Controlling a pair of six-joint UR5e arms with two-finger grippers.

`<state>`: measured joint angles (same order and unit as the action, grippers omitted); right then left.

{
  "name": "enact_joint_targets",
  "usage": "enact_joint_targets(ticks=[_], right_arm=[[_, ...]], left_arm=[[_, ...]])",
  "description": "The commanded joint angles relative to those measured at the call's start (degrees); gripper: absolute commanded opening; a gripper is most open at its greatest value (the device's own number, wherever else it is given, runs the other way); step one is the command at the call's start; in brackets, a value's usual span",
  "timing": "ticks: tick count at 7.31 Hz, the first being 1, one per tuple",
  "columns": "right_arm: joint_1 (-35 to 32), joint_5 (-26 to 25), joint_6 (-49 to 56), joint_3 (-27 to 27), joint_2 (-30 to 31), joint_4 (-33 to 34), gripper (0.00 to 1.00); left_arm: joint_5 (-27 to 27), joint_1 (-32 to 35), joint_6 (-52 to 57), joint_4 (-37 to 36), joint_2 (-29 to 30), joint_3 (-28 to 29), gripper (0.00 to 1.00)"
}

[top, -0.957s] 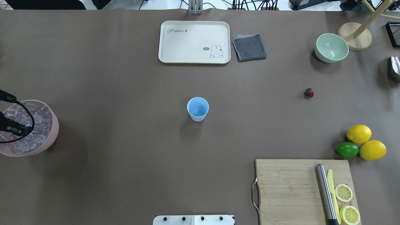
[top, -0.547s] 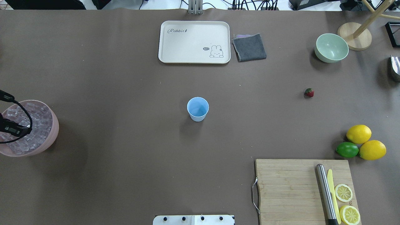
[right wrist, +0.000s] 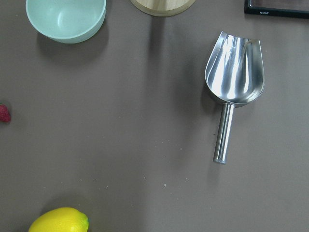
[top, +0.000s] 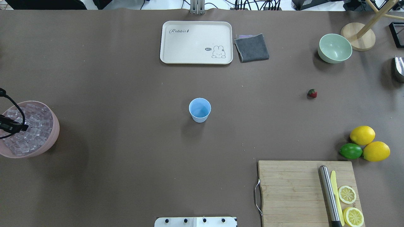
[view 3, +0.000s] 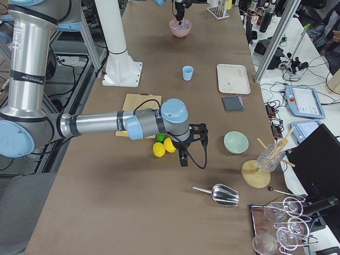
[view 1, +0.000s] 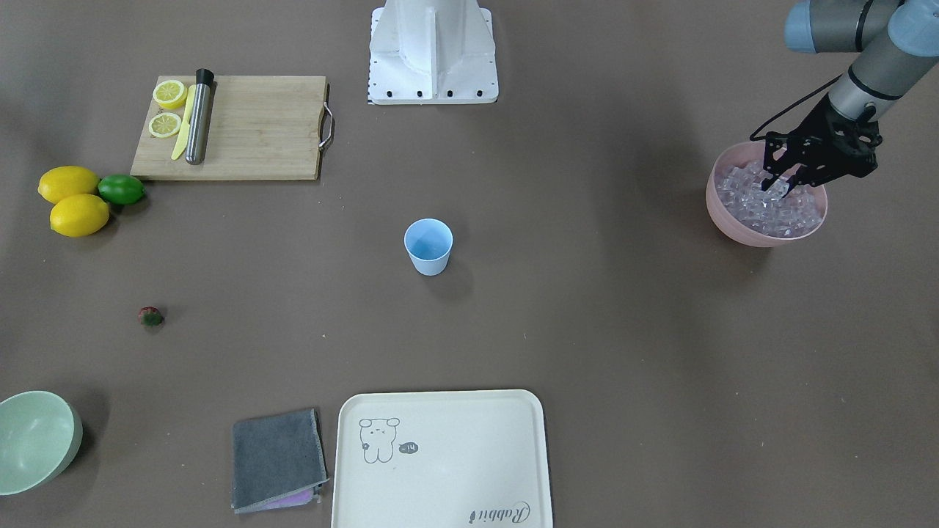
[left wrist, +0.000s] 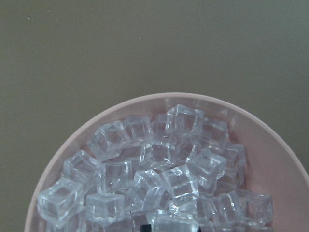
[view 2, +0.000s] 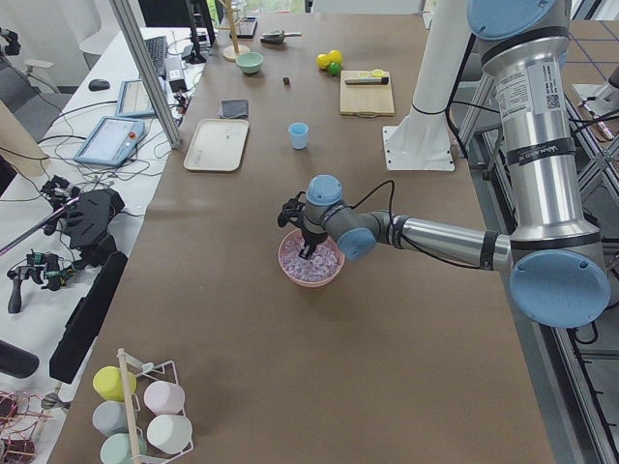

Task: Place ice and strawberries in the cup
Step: 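Lower the left gripper into the pink bowl and grasp an ice cube, then carry the ice cube with the left gripper over the light-blue cup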

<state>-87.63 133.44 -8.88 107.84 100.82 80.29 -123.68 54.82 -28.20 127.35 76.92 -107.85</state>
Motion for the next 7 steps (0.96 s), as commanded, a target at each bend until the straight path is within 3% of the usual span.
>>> enact_joint_targets(ticks=[1, 3, 4, 7], right_arm=[[0.00, 0.06, 0.00, 0.00, 0.07, -0.05, 1.00], [0.00, 0.06, 0.00, 0.00, 0.08, 0.04, 1.00], [0.00, 0.06, -0.09, 0.00, 0.08, 0.04, 1.00], [0.00, 0.06, -0.35, 0.00, 0.07, 0.04, 1.00]], left_arm=[[-6.45, 4.83, 0.08, 0.00, 1.90, -0.08, 0.00], [-13.49, 8.01, -0.80, -0.44, 5.94, 0.19, 0.00], [-14.48, 8.11, -2.02, -0.53, 7.96, 0.19, 0.00], [-13.88, 4.71, -25.43, -0.53, 22.08, 1.67, 0.00]])
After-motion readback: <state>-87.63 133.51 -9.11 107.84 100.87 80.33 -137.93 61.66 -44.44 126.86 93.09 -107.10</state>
